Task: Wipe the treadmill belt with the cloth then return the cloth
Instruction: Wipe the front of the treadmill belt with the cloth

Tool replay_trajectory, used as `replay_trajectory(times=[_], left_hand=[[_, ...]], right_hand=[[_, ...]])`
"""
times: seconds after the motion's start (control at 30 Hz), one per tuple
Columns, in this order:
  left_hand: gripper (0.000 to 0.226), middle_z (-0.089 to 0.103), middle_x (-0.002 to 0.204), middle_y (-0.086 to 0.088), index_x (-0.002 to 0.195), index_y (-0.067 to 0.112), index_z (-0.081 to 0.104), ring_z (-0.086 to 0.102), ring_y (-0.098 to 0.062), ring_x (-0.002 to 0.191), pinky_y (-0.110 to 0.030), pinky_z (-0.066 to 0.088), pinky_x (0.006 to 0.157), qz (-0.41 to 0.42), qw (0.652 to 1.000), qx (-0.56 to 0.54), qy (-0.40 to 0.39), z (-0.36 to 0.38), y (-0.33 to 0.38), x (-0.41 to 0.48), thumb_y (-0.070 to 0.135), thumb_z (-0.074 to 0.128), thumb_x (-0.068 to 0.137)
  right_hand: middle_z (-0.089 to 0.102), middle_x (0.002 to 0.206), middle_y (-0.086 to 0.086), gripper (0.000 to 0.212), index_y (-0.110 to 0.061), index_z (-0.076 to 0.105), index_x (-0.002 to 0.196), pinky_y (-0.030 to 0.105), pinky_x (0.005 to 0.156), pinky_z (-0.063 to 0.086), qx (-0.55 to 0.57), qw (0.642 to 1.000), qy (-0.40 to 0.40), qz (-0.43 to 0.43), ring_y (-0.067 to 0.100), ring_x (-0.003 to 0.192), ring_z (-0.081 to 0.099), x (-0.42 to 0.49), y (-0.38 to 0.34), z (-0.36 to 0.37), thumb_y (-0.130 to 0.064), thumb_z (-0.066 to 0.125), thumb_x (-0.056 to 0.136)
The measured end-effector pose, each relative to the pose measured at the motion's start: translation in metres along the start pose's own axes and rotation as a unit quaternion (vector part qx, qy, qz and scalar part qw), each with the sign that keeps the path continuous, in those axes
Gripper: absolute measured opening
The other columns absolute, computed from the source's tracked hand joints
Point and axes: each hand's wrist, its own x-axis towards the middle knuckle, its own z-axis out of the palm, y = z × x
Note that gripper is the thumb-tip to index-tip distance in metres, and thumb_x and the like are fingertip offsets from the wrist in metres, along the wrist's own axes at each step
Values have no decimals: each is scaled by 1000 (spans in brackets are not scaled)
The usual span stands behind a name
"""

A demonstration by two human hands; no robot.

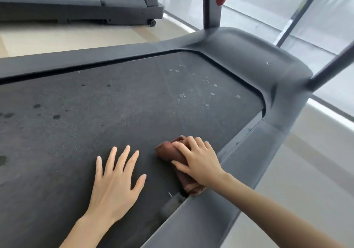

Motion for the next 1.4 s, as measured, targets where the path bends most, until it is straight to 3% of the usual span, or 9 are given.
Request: replay_trajectory(times=[0.17,0.27,0.47,0.57,0.8,0.93,1.03,1.27,1.4], left_hand=[[71,42,144,-6,135,15,49,34,-31,136,-56,30,107,42,999,8,-16,4,17,18,57,19,86],[73,37,147,-6,137,16,45,27,-31,138,-54,26,110,58,998,17,-34,6,34,41,56,17,84],[78,9,157,4,148,25,17,1,-20,145,-45,3,117,108,993,28,-30,20,70,111,57,-4,80],[75,10,156,8,148,26,18,0,-15,144,-42,1,117,145,989,23,-27,21,87,146,56,-1,82],[65,7,155,16,147,31,18,-5,-8,143,-44,2,117,148,988,21,-37,41,116,182,56,9,88],[60,18,154,15,145,30,28,8,-11,144,-45,11,113,151,987,39,-44,40,116,183,54,20,91],[60,21,153,13,144,29,32,13,-12,143,-46,15,112,151,986,48,-52,39,117,183,53,22,91],[58,22,152,16,143,31,32,14,-11,143,-46,16,111,157,986,40,-35,42,115,184,54,27,90],[58,26,151,15,141,30,36,18,-11,141,-46,18,110,162,986,37,-29,41,114,185,54,30,89]], right_hand=[[49,125,7,57,-27,35,140,42,88,39,-16,974,-91,208,30,114,43,30,107,20,-56,42,91],[47,131,14,62,-18,28,145,43,95,37,30,935,-56,350,33,121,40,52,140,32,-50,41,94],[54,116,2,50,-37,46,133,40,81,41,52,985,21,164,29,104,49,26,123,41,-60,39,89],[58,112,-3,45,-36,51,127,39,76,43,41,993,37,103,27,100,51,18,166,45,-56,41,89],[52,125,13,46,-22,46,132,42,92,35,38,923,-5,383,32,116,41,83,281,74,-48,44,93],[56,112,6,48,-29,53,125,40,82,40,44,980,30,189,29,104,49,76,245,80,-58,47,87],[60,107,0,39,-32,57,121,39,77,43,74,990,45,108,27,99,53,61,261,76,-51,53,86],[52,123,22,42,-17,47,128,46,92,38,34,917,-3,398,38,117,41,141,359,103,-42,47,94],[50,125,20,42,-18,47,128,44,93,37,34,926,7,377,37,118,40,171,326,107,-43,47,93]])
